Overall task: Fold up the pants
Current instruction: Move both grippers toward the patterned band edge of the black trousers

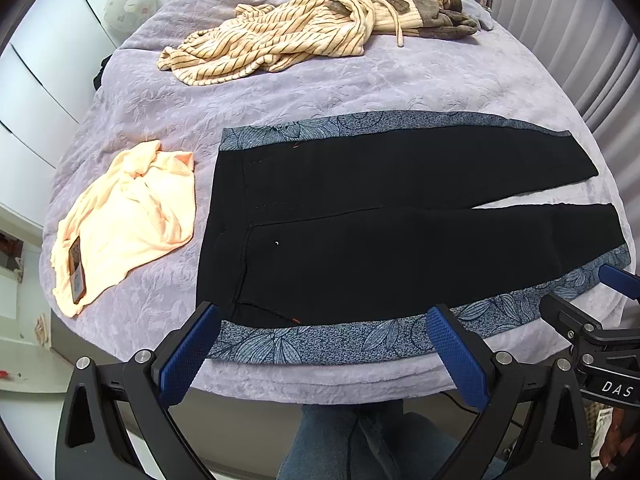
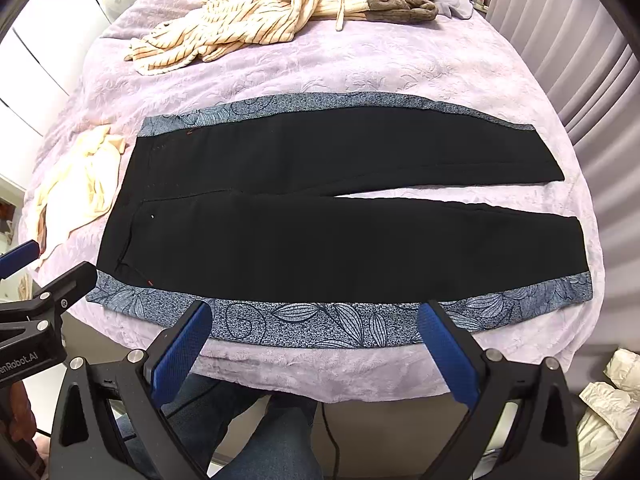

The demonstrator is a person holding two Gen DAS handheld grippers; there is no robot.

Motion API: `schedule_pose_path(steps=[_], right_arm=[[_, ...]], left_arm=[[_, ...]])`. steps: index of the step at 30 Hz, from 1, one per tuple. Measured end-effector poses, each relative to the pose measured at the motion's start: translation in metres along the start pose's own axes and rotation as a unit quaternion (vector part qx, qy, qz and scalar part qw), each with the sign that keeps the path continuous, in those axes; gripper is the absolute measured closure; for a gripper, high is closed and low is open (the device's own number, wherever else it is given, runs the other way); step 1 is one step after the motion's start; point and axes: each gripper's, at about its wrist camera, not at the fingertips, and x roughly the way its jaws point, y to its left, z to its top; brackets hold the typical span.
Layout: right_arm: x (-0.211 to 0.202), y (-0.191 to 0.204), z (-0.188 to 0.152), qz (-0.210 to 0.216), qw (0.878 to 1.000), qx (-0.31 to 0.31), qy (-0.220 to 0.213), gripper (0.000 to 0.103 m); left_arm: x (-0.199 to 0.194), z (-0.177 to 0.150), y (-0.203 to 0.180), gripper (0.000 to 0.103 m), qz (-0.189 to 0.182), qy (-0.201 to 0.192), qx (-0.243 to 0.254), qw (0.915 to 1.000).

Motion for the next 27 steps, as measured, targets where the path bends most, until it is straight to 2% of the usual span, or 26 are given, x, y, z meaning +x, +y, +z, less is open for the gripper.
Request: schedule_pose_path(steps=[27], right_arm=[[0.0096, -0.0058, -0.0034, -0.006, 1.0, -0.001, 0.018, 0.001]], left_arm=[[0.0091, -0.001, 0.0026, 0.0, -0.007, 0.017, -0.018, 0.9997]])
